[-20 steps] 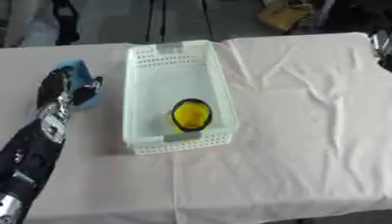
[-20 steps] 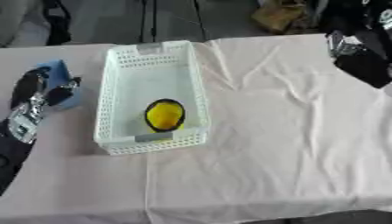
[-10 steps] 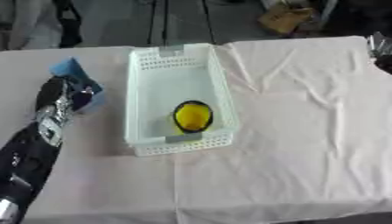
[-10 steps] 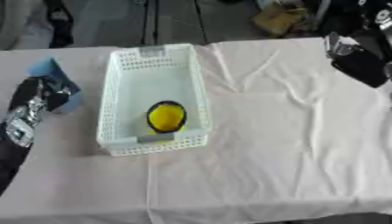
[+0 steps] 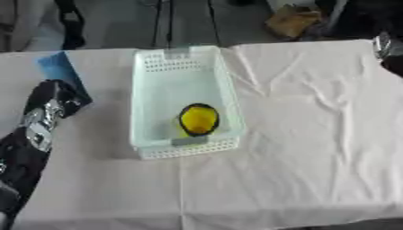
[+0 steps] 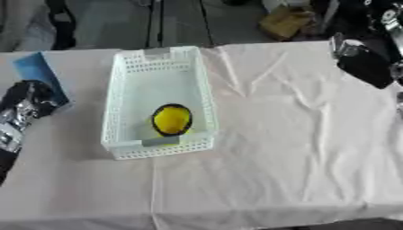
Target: Pick up objects on the table and place them in the box.
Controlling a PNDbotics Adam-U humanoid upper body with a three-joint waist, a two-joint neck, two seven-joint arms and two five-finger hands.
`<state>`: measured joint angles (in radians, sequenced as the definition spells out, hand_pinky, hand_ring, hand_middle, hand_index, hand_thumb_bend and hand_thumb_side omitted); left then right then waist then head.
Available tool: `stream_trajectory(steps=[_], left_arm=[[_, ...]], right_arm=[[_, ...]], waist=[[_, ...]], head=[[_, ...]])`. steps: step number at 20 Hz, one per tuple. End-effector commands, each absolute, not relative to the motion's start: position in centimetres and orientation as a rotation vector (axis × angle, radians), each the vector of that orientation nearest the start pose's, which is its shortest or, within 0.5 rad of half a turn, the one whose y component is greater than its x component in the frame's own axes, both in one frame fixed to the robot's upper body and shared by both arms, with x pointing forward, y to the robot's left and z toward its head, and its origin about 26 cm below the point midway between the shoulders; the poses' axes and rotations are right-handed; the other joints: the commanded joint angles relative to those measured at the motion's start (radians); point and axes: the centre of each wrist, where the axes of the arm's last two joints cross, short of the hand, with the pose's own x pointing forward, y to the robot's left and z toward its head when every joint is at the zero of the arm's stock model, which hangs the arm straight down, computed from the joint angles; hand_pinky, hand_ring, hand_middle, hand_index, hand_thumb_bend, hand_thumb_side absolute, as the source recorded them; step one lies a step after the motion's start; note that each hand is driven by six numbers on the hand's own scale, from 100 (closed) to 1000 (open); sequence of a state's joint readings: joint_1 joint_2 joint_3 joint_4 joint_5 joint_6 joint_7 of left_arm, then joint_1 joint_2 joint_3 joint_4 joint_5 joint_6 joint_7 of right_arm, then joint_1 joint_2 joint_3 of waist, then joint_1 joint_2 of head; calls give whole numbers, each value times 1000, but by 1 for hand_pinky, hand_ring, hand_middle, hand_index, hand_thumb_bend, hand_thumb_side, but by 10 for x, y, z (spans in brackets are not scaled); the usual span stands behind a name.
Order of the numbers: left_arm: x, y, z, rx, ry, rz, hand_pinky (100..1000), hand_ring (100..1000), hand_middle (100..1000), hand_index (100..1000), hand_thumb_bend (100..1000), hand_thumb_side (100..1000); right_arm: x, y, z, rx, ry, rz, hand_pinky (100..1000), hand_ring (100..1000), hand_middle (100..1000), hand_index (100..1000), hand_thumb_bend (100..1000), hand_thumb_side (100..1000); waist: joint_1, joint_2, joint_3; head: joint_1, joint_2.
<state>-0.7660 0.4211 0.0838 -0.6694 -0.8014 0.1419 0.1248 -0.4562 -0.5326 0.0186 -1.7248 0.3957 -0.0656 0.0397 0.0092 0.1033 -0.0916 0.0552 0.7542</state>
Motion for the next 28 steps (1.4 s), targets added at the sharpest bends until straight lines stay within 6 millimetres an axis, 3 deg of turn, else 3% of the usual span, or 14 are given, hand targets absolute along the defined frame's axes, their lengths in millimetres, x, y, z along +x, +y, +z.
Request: stream_trajectory(steps=[1,2,3,6,7,8,9,10,11,12,15,19,23,28], left_arm=[[451,377,101,1099,-1246,-613,148,318,414,596,100,100],[451,378,104,1091,-1262,-604,148,318,414,596,100,100],[452,377,110,1087,-1287,-593,106,266,362,539,100,100],[453,377,122,1067,-1348,-566,100,252,346,530,100,100],[453,376,125,1060,-1360,-565,160,287,378,572,100,100],[452,376,127,1054,-1362,-576,160,287,378,572,100,100],[452,375,127,1047,-1358,-593,553,602,609,784,219,211],[451,374,123,1041,-1349,-632,553,602,609,784,219,211],[451,372,121,1038,-1338,-676,675,751,721,866,716,602],[452,370,121,1038,-1326,-708,675,751,721,866,716,602],[454,365,124,1055,-1297,-744,685,784,747,876,925,706],[457,355,124,1092,-1271,-778,682,782,746,872,977,705],[459,346,115,1114,-1222,-870,657,771,743,867,946,651],[456,352,102,1112,-1161,-910,629,739,726,851,922,592]], right_arm=[[350,-306,220,-791,-2111,827,606,674,817,874,100,459],[350,-306,220,-791,-2111,827,606,674,817,874,100,459],[351,-306,220,-790,-2110,827,606,674,817,874,100,458],[351,-306,219,-790,-2109,828,606,674,817,874,100,457],[351,-306,219,-790,-2108,829,606,674,817,874,100,456],[351,-306,219,-789,-2108,830,606,674,817,874,100,456],[351,-306,220,-789,-2109,831,606,674,817,874,100,456],[351,-306,220,-788,-2110,833,606,674,817,874,100,456],[351,-306,220,-788,-2109,833,606,674,817,874,100,457],[351,-306,220,-787,-2109,833,606,674,817,874,100,457],[351,-306,219,-785,-2107,833,606,674,817,874,100,458],[351,-306,219,-783,-2107,833,606,675,817,875,100,458],[351,-306,218,-780,-2107,833,606,674,817,875,100,453],[351,-306,218,-779,-2107,831,606,674,817,875,100,463]], waist=[[-4,-21,2],[-4,-21,2],[-5,-22,3],[-6,-24,4],[-6,-24,4],[-6,-24,5],[-5,-25,4],[-5,-25,3],[-4,-26,4],[-5,-26,5],[-5,-27,7],[-6,-27,8],[-8,-27,5],[-8,-26,3]], head=[[-4,8],[-5,8],[-5,9],[-6,9],[-5,9],[-5,10],[-4,9],[-4,9],[-6,10],[-7,10],[-9,11],[-10,12],[-11,15],[-16,15]])
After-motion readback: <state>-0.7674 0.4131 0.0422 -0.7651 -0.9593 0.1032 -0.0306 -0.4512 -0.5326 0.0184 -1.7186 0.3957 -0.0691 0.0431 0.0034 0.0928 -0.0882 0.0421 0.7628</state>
